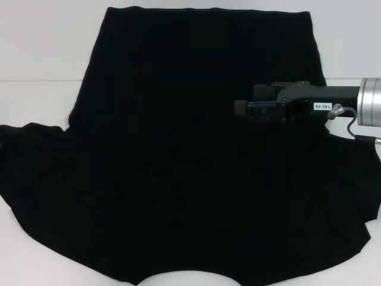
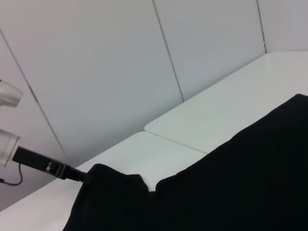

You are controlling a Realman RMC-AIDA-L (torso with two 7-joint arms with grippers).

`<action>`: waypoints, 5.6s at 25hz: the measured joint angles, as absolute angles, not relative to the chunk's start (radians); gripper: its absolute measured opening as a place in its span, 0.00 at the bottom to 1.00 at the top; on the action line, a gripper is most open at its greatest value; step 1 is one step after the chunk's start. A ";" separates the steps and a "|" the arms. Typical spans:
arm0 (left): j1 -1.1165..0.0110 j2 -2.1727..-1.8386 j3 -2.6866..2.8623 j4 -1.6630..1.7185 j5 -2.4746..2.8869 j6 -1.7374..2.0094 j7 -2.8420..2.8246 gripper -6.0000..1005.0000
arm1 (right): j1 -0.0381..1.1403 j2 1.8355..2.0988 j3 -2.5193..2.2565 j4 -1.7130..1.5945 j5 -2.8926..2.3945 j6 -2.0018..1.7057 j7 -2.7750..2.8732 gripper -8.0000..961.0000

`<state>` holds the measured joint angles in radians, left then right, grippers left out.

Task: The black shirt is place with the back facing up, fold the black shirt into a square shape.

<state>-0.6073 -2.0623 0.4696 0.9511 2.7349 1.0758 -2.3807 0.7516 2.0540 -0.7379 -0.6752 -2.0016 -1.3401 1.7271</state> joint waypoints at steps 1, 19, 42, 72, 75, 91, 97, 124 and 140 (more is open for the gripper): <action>-0.608 -2.062 0.469 0.951 2.735 1.070 -2.381 0.01 | 0.752 2.054 -0.738 -0.675 -2.002 -1.340 1.727 0.92; -0.614 -2.059 0.471 0.950 2.737 1.062 -2.380 0.02 | 0.750 2.058 -0.738 -0.675 -2.002 -1.339 1.727 0.92; -0.606 -2.067 0.459 1.006 2.734 1.191 -2.381 0.02 | 0.749 2.060 -0.738 -0.672 -2.002 -1.339 1.714 0.92; -0.587 -2.145 0.645 0.887 2.042 1.514 -1.988 0.42 | 0.714 1.980 -0.626 -0.670 -2.006 -1.330 1.840 0.91; -0.572 -2.135 0.644 0.808 1.902 1.580 -1.822 0.54 | 0.699 1.925 -0.632 -0.661 -2.011 -1.318 1.967 0.91; -0.556 -2.162 0.806 0.687 1.908 1.583 -1.283 0.91 | 0.645 1.781 -0.623 -0.711 -2.421 -1.584 2.524 0.91; -0.560 -2.163 0.825 0.691 1.943 1.574 -1.238 0.91 | 0.644 1.774 -0.621 -0.698 -2.465 -1.647 2.578 0.91; -0.568 -2.163 0.852 0.693 1.970 1.498 -1.226 0.89 | 0.693 1.808 -0.683 -0.518 -2.554 -1.446 2.610 0.90; -0.578 -2.156 0.844 0.705 1.969 1.494 -1.251 0.87 | 0.699 1.849 -0.686 -0.525 -2.559 -1.347 2.601 0.33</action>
<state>-0.5781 -2.1557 0.8436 0.7046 1.9695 1.4938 -1.2513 0.6990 1.8488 -0.6856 -0.5248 -2.5590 -1.3470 2.6008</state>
